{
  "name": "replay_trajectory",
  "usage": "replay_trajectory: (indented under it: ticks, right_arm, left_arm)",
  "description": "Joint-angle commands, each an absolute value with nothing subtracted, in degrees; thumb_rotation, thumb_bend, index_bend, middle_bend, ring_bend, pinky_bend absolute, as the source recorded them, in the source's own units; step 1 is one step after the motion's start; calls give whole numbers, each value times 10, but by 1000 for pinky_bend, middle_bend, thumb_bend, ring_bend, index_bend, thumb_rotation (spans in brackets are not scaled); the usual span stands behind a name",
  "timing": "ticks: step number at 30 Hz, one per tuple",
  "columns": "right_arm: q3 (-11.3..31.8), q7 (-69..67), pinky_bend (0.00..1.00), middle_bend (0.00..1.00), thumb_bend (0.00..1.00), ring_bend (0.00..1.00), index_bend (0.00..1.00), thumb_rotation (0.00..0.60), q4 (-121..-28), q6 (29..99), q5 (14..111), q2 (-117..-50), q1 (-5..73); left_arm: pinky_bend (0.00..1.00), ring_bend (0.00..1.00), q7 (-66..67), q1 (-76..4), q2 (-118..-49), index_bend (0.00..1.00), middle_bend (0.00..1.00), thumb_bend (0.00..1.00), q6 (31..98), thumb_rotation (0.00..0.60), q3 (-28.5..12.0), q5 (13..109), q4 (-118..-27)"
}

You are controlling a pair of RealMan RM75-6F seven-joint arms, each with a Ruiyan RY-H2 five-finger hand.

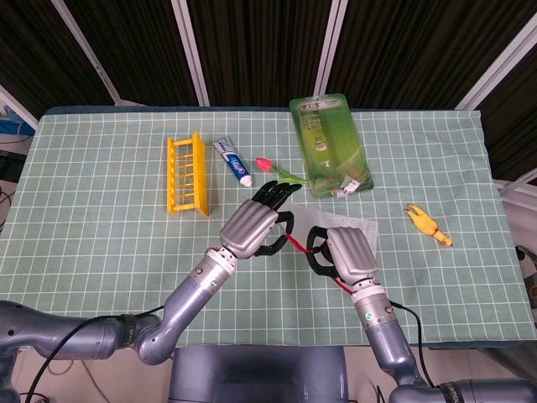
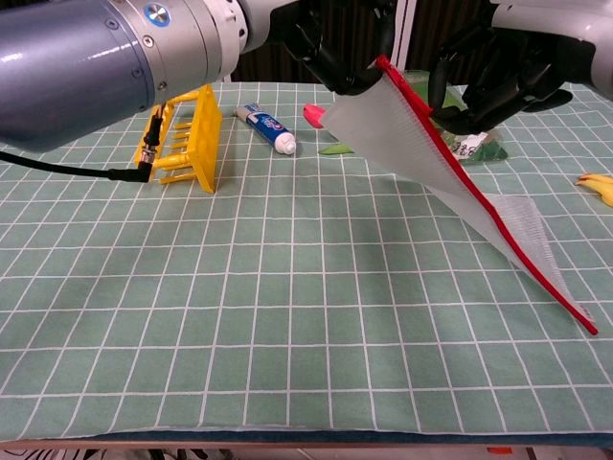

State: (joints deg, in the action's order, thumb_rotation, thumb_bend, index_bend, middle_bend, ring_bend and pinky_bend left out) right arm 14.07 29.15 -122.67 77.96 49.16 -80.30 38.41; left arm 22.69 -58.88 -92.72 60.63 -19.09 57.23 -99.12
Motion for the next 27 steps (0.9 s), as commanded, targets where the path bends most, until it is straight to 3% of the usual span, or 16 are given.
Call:
replay_trajectory:
  ticks: [1,17,27]
  right_arm:
    - [140,289,1000,1000,668,1000,688,600,-1224,779,489,-802,381]
    - [132,272,1000,1000,669,1000,688,600,-1206,778,479,-790,361]
    - [138,248,1000,1000,669,1000,688,600,-1188,777,470,-763,341]
  left_arm:
    - [0,0,224,-588,-925,599,53,423,609,600,-194,575,-994]
    - [0,0,205,-587,-919,599,53,423,634,600,-223,581,-996]
    - [0,0,195,-572,-879,599,53,423,639,600,-233,581,-999]
